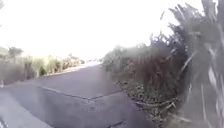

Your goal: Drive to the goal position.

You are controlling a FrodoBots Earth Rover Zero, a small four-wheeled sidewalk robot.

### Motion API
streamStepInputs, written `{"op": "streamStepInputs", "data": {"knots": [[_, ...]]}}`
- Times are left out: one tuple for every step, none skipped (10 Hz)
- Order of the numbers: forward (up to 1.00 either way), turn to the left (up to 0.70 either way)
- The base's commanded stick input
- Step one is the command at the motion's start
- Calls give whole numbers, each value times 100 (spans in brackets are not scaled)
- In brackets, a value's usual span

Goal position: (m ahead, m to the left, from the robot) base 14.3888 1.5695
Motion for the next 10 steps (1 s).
{"op": "streamStepInputs", "data": {"knots": [[85, 0], [85, 0], [85, 0], [85, 0], [85, 6], [85, 17], [85, 28], [85, 34], [85, 34], [85, 34]]}}
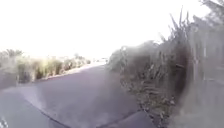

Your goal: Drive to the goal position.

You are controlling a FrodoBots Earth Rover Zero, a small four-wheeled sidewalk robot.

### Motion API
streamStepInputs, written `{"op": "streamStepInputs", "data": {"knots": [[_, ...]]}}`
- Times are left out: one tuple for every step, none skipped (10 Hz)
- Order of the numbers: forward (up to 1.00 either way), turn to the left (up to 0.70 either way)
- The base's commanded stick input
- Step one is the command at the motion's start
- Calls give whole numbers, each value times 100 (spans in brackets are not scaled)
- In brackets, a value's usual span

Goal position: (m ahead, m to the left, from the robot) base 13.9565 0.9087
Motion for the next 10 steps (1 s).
{"op": "streamStepInputs", "data": {"knots": [[85, 30], [85, 21], [85, 12], [85, 0], [85, 0], [85, 0], [85, 0], [85, 0], [85, 0], [85, 0]]}}
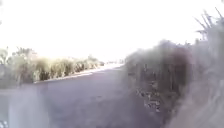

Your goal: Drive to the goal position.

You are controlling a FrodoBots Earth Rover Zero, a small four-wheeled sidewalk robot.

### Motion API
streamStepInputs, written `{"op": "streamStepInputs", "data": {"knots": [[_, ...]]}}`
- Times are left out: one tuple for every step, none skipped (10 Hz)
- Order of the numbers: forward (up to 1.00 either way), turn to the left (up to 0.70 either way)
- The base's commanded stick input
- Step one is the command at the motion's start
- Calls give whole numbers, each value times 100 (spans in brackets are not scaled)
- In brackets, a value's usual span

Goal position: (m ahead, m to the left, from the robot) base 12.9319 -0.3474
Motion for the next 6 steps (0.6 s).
{"op": "streamStepInputs", "data": {"knots": [[85, 0], [85, 0], [85, 0], [85, 0], [85, 0], [85, -5]]}}
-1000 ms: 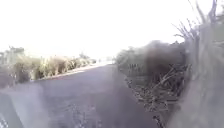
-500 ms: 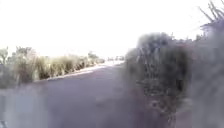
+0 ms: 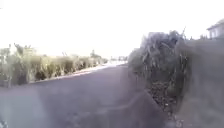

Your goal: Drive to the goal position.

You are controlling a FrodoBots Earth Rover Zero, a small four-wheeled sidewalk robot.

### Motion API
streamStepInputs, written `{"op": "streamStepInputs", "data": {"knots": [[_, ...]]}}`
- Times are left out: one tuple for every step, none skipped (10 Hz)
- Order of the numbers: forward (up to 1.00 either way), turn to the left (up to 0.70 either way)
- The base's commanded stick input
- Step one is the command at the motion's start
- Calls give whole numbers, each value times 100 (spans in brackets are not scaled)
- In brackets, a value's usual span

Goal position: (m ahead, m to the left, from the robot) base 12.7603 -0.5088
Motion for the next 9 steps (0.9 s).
{"op": "streamStepInputs", "data": {"knots": [[85, -13], [85, -21], [85, -24], [85, -12], [85, 0], [85, 0], [85, 0], [85, 0], [85, -5]]}}
